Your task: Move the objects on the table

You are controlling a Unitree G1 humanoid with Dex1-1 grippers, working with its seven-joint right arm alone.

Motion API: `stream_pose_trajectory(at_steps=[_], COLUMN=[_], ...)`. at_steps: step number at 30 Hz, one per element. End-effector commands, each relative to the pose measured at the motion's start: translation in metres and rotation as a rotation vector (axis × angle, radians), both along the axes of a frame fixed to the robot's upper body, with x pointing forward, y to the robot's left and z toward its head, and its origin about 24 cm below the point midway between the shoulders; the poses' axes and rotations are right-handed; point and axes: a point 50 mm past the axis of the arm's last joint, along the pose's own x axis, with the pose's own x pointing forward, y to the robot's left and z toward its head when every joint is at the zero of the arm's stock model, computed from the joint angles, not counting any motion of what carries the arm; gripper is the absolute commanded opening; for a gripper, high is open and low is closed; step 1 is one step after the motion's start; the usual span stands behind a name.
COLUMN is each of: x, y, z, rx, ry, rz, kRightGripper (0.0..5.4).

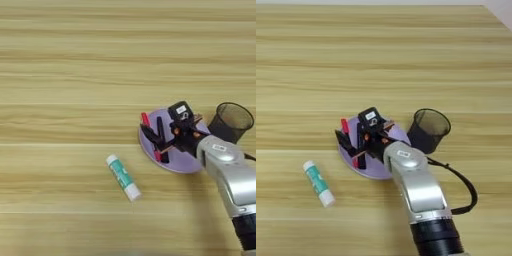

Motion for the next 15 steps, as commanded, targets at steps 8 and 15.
stream_pose_trajectory(at_steps=[8,15], x=[0.028,0.031], y=[-0.058,-0.079], z=[0.047,0.046], rx=[-0.093,-0.146], ry=[-0.198,-0.201], rz=[-0.128,-0.178], kRightGripper=[5.36,5.36])
